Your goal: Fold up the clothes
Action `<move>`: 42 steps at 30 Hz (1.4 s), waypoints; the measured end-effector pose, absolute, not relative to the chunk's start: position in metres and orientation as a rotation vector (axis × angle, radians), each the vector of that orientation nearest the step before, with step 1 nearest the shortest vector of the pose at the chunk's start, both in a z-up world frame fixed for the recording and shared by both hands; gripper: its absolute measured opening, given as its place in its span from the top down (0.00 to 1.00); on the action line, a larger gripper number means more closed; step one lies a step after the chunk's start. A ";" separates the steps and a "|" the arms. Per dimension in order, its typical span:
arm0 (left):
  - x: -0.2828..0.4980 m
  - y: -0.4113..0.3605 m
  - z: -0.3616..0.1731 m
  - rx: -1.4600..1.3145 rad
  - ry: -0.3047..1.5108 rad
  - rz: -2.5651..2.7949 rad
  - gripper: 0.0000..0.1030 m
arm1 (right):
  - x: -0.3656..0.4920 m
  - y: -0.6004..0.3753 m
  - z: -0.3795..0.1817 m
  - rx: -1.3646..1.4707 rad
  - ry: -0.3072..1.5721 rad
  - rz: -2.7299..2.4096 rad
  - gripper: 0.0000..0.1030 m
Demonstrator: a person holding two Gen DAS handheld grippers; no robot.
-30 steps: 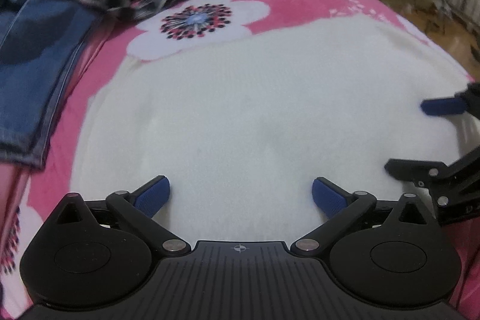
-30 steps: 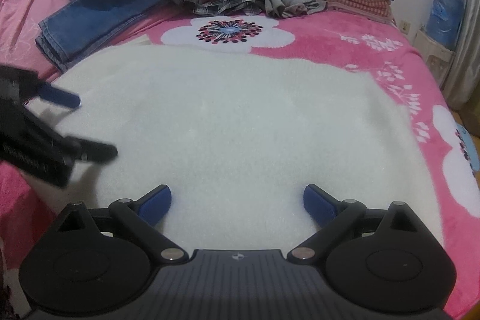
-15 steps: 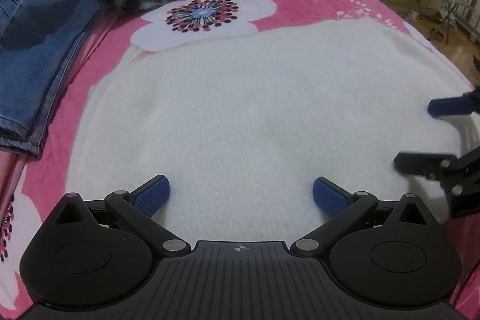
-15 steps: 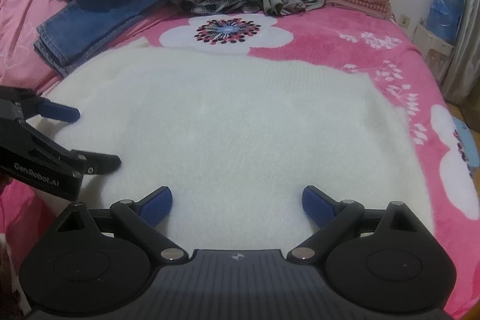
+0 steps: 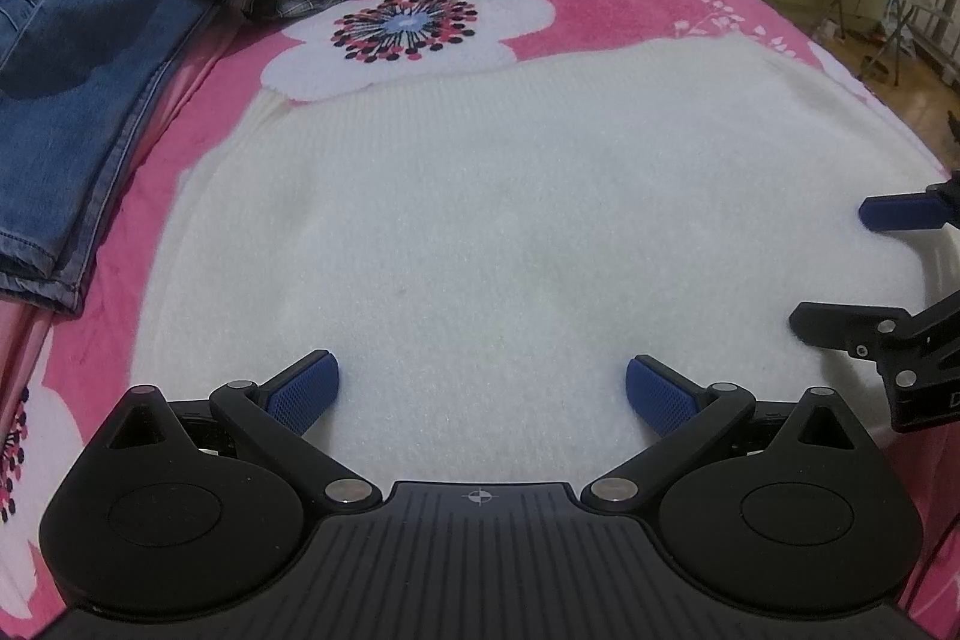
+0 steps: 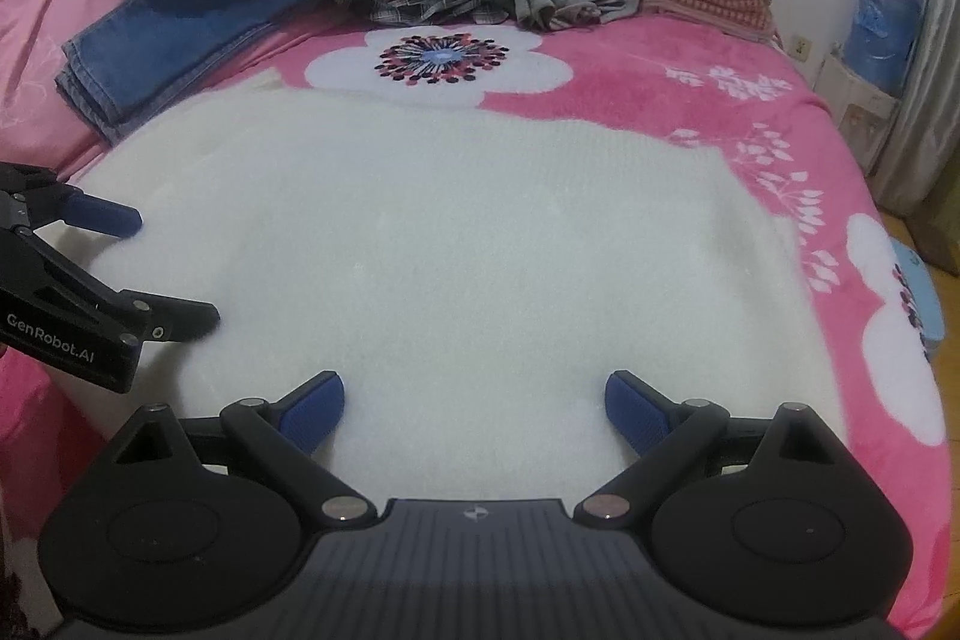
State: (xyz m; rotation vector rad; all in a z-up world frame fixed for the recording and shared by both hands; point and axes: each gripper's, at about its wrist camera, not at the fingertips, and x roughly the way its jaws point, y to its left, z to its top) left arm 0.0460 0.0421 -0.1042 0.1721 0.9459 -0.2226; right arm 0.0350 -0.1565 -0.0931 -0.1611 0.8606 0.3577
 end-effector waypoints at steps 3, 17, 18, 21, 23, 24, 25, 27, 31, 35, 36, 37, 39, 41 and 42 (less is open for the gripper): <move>0.046 0.042 -0.104 0.172 0.946 -0.222 0.00 | 0.036 -0.157 -0.092 -0.159 0.865 0.357 0.06; 0.047 0.042 -0.104 0.173 0.948 -0.220 0.00 | 0.047 -0.160 -0.091 -0.151 0.864 0.330 0.07; 0.047 0.042 -0.104 0.173 0.948 -0.220 0.00 | 0.047 -0.160 -0.091 -0.153 0.864 0.330 0.07; 0.048 0.042 -0.104 0.172 0.950 -0.218 0.00 | 0.047 -0.160 -0.091 -0.156 0.866 0.330 0.07; 0.048 0.042 -0.104 0.172 0.950 -0.215 0.00 | 0.046 -0.160 -0.091 -0.157 0.866 0.331 0.07; 0.047 0.042 -0.104 0.173 0.950 -0.214 0.00 | 0.046 -0.160 -0.091 -0.157 0.866 0.331 0.07; 0.047 0.042 -0.104 0.172 0.949 -0.213 0.00 | 0.046 -0.160 -0.091 -0.158 0.866 0.331 0.07; 0.046 0.042 -0.104 0.171 0.950 -0.211 0.00 | 0.046 -0.160 -0.091 -0.159 0.866 0.330 0.07; 0.047 0.042 -0.103 0.168 0.957 -0.205 0.00 | 0.046 -0.161 -0.091 -0.160 0.867 0.332 0.07; 0.048 0.041 -0.103 0.168 0.961 -0.197 0.00 | 0.046 -0.160 -0.091 -0.160 0.867 0.332 0.07; 0.048 0.041 -0.102 0.169 0.962 -0.195 0.00 | 0.046 -0.160 -0.091 -0.161 0.867 0.332 0.07; 0.048 0.041 -0.102 0.169 0.964 -0.192 0.00 | 0.046 -0.160 -0.091 -0.161 0.867 0.332 0.07; 0.049 0.041 -0.101 0.167 0.970 -0.187 0.00 | 0.046 -0.160 -0.091 -0.163 0.867 0.332 0.06; 0.051 0.041 -0.099 0.155 0.981 -0.178 0.00 | 0.046 -0.160 -0.092 -0.164 0.868 0.332 0.06; 0.052 0.041 -0.099 0.149 0.988 -0.174 0.00 | 0.046 -0.160 -0.092 -0.164 0.868 0.332 0.06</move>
